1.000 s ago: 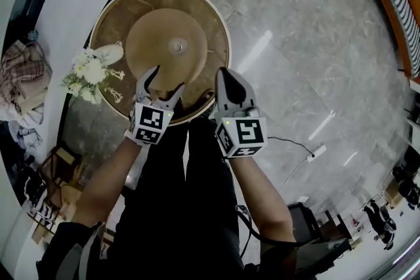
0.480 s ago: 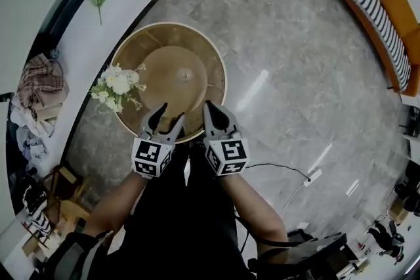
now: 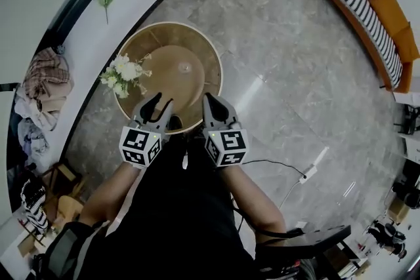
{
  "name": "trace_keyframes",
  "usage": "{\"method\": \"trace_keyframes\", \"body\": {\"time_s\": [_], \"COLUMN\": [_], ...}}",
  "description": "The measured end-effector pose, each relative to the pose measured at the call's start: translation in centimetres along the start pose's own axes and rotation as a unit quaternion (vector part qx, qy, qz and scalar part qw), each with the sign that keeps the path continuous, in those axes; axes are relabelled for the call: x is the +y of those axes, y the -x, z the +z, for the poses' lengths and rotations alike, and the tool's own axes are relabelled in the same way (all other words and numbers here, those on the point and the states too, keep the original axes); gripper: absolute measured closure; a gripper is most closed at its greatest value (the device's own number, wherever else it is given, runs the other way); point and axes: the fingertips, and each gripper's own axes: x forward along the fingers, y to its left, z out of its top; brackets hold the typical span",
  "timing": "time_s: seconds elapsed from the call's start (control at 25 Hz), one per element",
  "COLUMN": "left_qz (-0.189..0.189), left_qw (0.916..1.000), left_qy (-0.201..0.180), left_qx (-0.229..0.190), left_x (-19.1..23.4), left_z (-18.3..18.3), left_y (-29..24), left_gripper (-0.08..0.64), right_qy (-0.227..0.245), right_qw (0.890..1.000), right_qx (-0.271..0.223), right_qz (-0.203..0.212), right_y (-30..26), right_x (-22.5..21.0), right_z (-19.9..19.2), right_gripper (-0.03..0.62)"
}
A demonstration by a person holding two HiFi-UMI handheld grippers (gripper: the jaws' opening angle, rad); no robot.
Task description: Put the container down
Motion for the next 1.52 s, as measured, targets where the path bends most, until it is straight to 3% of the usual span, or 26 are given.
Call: {"method": "trace_keyframes", "body": {"time_s": [0.64,1.08,1.52], "left_qz": [-0.011,-0.016,0.001], "left_qw": [0.9982,0.9920,0.9865], "left_qy": [0.011,-0.017,-0.033], "left_qx": [-0.058,-0.124,-0.160], "left_x": [-3.0,-5.0,-4.3], "left_z": [4.9,8.9,11.1], "left_y": [7.5,11.6,13.0], "left_gripper": [0.428,0.428,0.428], "right_qy": [0.016,0.030,0.046], "right_qw": [0.999,0.995,0.992], "right_qx": [-0.050,-0.092,-0.119], "right_qz": [0.012,0.007,-0.003], "right_y": [6.7,10.0,11.8], "right_x": [5.0,6.7,7.4], "right_z": [5.4,7.7,9.1], "right_gripper": [0.586,0.586,0.586]}}
